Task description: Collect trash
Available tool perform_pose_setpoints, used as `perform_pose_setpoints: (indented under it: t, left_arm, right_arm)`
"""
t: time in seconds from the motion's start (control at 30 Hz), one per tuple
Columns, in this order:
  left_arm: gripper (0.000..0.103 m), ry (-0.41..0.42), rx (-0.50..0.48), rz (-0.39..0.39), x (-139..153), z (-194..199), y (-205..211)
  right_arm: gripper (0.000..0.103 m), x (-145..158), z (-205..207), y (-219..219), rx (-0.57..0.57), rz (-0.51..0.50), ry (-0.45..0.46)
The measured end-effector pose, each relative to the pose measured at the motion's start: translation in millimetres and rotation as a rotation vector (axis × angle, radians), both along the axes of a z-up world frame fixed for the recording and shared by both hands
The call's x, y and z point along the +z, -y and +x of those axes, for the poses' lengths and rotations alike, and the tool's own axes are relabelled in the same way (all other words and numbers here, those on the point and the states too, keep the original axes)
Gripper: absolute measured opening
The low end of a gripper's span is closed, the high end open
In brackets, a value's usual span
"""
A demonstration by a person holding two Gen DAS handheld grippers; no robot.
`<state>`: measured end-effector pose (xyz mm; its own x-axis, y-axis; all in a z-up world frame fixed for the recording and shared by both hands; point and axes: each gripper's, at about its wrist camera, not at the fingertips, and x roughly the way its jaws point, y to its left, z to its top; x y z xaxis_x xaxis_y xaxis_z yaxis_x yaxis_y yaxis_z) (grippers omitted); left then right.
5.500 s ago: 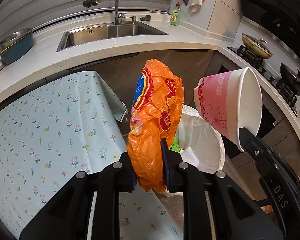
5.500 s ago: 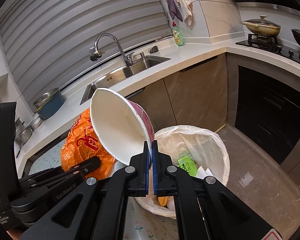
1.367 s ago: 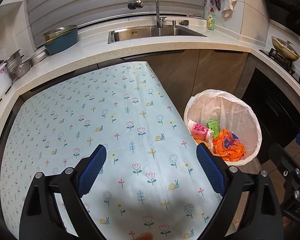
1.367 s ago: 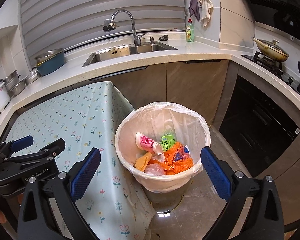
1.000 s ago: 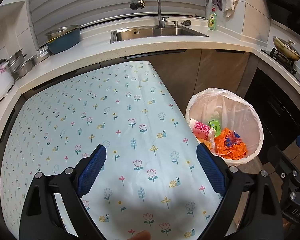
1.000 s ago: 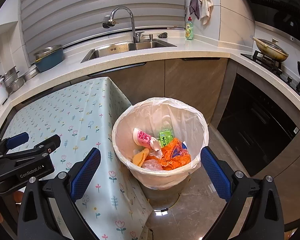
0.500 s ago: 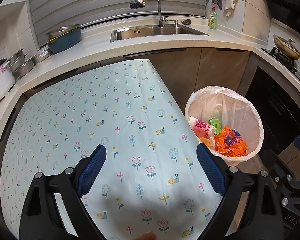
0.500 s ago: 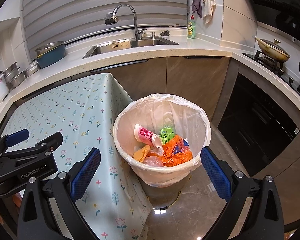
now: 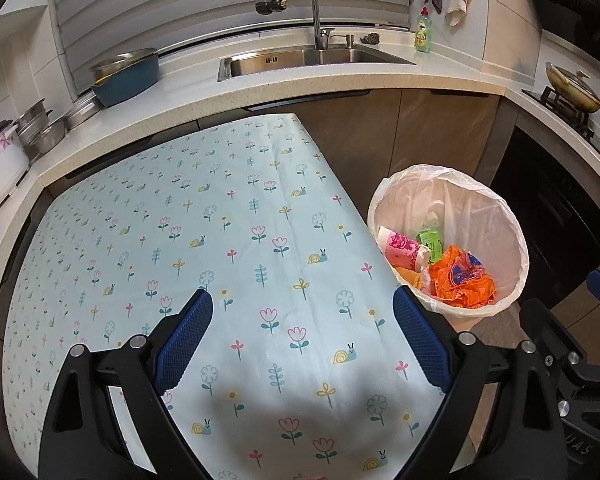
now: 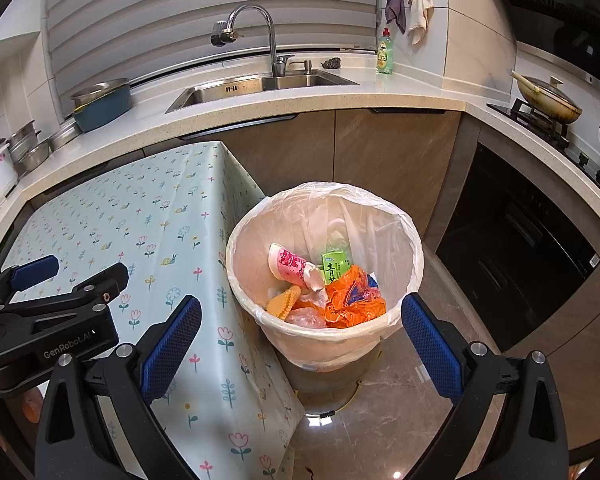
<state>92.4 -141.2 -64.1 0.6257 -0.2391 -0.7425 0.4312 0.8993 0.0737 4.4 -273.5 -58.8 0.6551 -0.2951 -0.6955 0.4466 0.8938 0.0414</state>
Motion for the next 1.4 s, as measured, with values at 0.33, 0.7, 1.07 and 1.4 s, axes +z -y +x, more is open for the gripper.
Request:
perform_pose_setpoints:
  t: [0.33, 0.7, 1.07, 1.4]
  left_arm:
    - [0.087, 0.003, 0.014, 0.01, -0.5, 1.1, -1.2]
    - [0.087, 0.001, 0.016, 0.011, -1.1, 0.7, -1.0]
    - [0.087, -0.001, 0.013, 0.014, -1.7, 0.3, -1.1]
    - [0.087, -0.005, 0.006, 0.012, -3.4, -1.9, -3.7]
  right_arm:
    - [0.097, -2.3, 0.1, -0.7, 0.001, 0.002, -0.002]
    - [0.097, -2.3, 0.2, -0.6, 0.001, 0.003, -0.003]
    - [0.097, -2.3, 0.1, -0.4, 0.001, 0.004, -0.003]
    - [0.097, -2.3, -0.1, -0.2, 0.0, 0.004, -0.002]
